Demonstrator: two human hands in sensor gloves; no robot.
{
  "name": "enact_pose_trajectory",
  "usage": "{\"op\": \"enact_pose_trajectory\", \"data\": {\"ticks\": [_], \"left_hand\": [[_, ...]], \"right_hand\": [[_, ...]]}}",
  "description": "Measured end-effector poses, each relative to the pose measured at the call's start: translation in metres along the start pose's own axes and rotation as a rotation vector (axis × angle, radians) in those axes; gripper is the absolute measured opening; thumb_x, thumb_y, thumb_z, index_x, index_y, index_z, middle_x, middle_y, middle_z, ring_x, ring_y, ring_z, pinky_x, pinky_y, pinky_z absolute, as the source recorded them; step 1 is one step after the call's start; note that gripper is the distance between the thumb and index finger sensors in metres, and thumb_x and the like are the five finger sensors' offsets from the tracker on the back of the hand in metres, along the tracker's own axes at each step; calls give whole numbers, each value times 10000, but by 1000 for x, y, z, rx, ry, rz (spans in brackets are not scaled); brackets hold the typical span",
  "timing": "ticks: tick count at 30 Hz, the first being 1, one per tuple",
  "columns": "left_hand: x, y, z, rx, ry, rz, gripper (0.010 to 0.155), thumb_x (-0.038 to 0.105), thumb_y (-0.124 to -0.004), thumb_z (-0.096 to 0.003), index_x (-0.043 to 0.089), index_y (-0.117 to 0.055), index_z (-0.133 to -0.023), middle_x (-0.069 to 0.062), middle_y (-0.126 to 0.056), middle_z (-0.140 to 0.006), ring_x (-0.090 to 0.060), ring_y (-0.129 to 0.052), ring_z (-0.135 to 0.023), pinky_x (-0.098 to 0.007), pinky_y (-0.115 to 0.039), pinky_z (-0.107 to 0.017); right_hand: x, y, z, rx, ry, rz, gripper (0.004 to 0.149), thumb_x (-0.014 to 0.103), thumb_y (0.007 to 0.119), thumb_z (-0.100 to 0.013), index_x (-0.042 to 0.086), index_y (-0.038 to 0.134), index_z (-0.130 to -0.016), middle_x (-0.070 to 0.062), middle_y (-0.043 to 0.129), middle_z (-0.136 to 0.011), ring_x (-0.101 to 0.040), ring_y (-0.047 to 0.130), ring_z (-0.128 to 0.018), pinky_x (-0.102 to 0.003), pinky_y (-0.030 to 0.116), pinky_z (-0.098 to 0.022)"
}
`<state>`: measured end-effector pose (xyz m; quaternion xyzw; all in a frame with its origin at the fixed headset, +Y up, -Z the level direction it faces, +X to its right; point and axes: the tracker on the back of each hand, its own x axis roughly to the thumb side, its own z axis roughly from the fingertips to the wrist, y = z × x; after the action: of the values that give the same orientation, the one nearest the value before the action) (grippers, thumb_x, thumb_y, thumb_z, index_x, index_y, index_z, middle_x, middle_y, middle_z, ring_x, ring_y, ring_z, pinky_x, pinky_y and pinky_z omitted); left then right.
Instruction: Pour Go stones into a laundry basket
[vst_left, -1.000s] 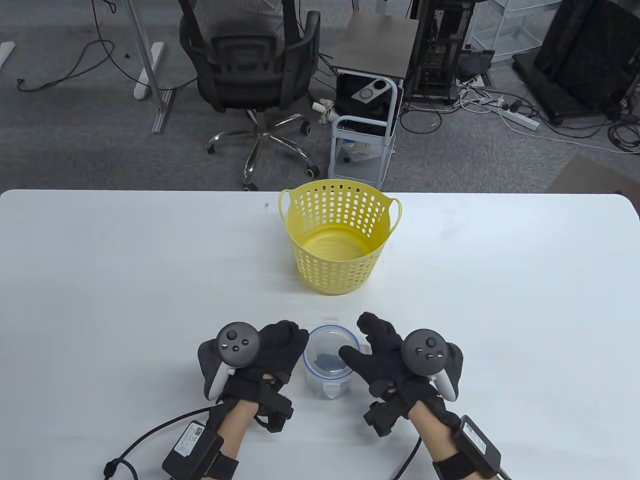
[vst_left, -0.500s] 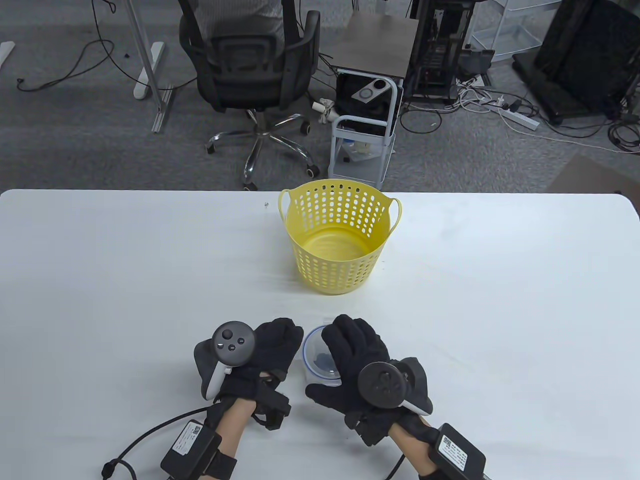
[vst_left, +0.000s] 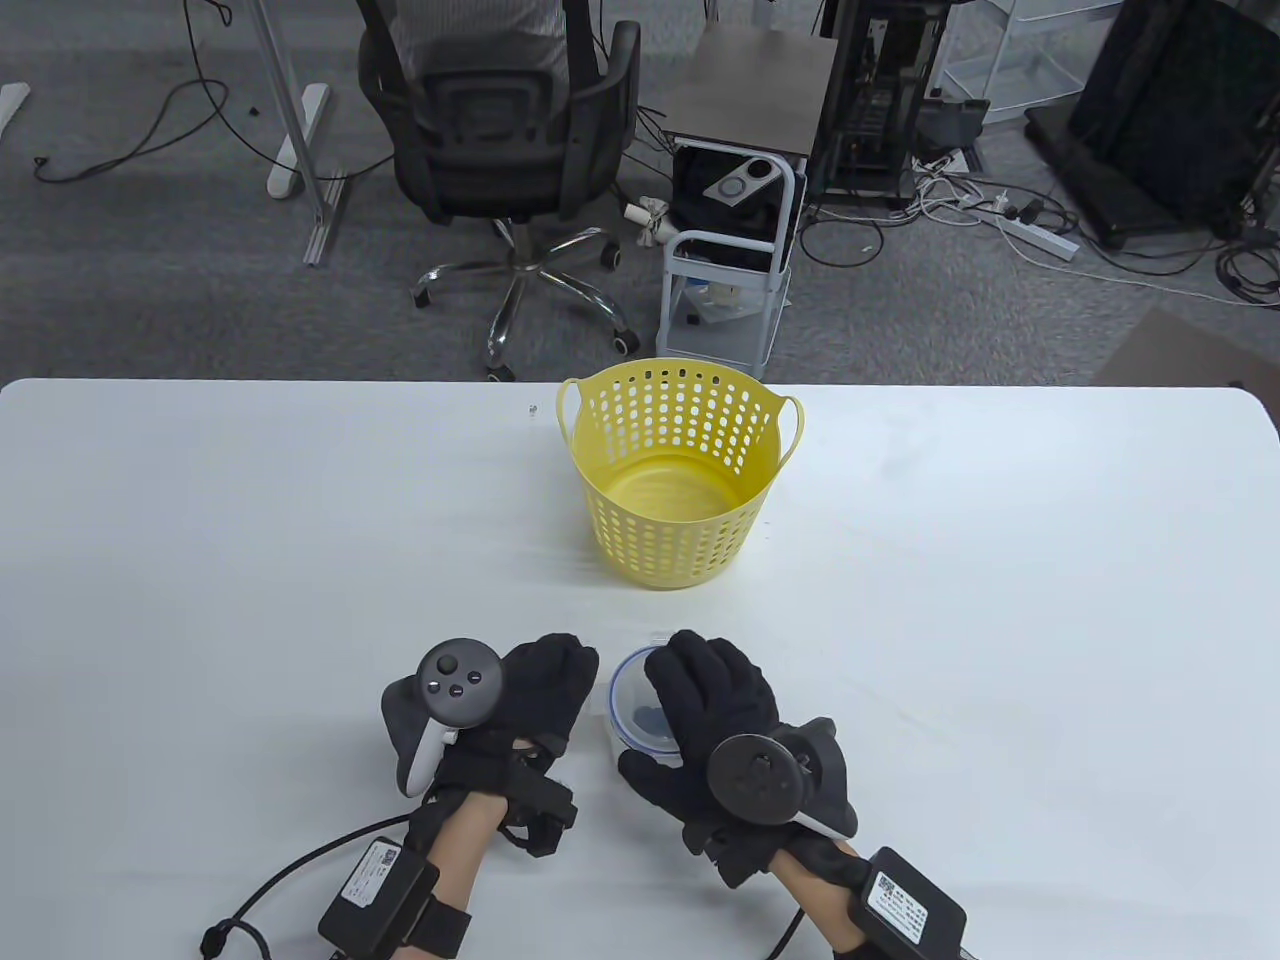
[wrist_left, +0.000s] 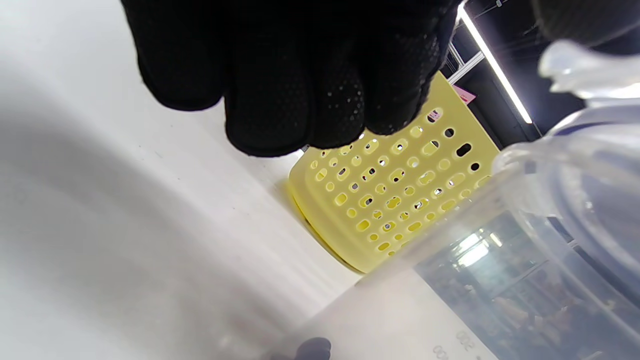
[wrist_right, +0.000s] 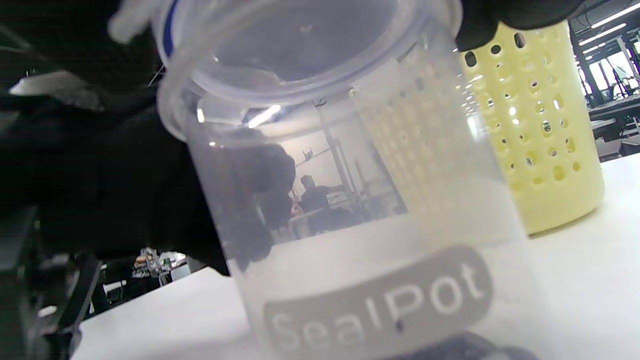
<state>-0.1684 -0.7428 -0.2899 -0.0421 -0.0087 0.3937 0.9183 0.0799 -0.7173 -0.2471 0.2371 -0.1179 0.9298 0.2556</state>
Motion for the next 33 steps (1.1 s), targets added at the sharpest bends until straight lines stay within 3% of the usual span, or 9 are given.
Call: {"op": "enact_pose_trajectory", "data": {"ticks": [15, 23, 33], "left_hand": [[-3, 3, 0, -11, 26, 7, 761, 802, -623, -414, 275, -788, -938, -23, -898, -927, -273, -967, -724, -516, -773, -596], [-6, 4, -2, -15, 41, -4, 763, 802, -622, -414, 273, -790, -938, -24, -899, -928, -277, -966, -725, -517, -771, -598], [-10, 5, -3, -22, 58, -7, 763, 801, -622, -413, 273, -791, -938, -28, -898, -929, -280, -965, -727, -518, -770, -599]], "right_hand": [[-57, -39, -1, -134, 177, -44, 896, 660, 848, -402, 142, 501, -1045, -216, 443, -1126, -668, 531, -913, -764, 507, -634], [-107, -32, 0, -63, 347, 4, 884, 632, 856, -409, 146, 490, -1050, -208, 421, -1136, -673, 492, -930, -774, 469, -648], [-144, -14, 5, 78, 495, 50, 867, 600, 856, -422, 158, 466, -1057, -191, 386, -1150, -675, 435, -953, -784, 419, -666]]}}
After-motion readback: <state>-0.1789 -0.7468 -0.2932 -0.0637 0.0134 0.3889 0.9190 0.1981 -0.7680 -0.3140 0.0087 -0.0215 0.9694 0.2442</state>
